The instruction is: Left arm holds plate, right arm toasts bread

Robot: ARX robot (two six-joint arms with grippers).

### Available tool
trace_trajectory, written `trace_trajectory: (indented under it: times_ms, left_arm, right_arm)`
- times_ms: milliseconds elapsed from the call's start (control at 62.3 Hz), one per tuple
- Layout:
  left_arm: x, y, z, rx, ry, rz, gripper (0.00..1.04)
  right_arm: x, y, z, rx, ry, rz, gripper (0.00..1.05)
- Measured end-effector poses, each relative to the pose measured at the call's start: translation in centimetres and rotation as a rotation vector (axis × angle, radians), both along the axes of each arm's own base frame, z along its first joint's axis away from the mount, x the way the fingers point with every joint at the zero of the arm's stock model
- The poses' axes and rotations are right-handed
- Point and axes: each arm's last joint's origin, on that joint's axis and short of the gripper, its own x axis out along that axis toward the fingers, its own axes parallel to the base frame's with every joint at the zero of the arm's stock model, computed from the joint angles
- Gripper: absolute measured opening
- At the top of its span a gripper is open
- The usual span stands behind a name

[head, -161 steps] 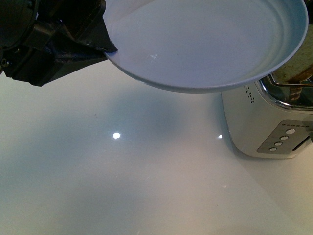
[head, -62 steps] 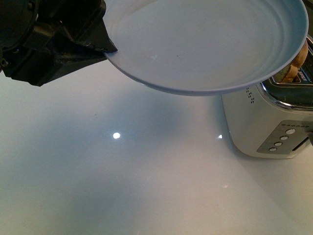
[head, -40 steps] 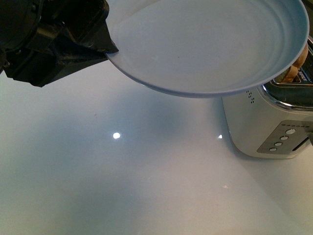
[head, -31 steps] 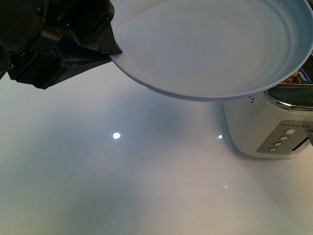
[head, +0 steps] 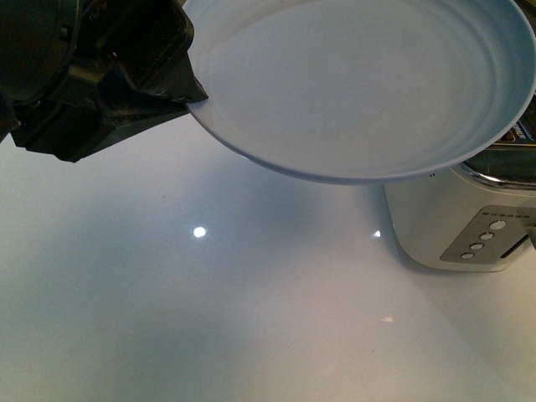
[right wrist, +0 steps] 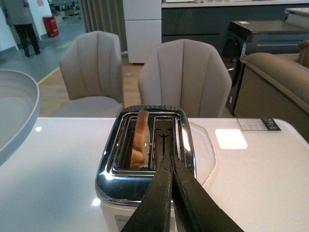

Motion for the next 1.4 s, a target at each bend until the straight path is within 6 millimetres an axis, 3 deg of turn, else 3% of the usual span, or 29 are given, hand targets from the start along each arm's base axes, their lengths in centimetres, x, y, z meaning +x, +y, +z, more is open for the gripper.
trace_trajectory:
  times_ms: [1076,1317,1397]
  left_arm:
    - [-0.1,0.0,0.2,-0.005,-0.005,-0.003,0.03]
    - [-0.2,0.0,0.2,-0.007,-0.007,-0.003,0.03]
    - [-0.2,0.0,0.2,-0.008,-0.006,-0.005,0.03]
  right_arm:
    - [-2.7,0.0,-0.3,0.000,0.005,0.000,0.02]
    - [-2.7,0.0,-0.3,-0.001,0.003,0.000,0.37]
    - [-2.7,0.0,-0.3,-0.001,0.003,0.000,0.55]
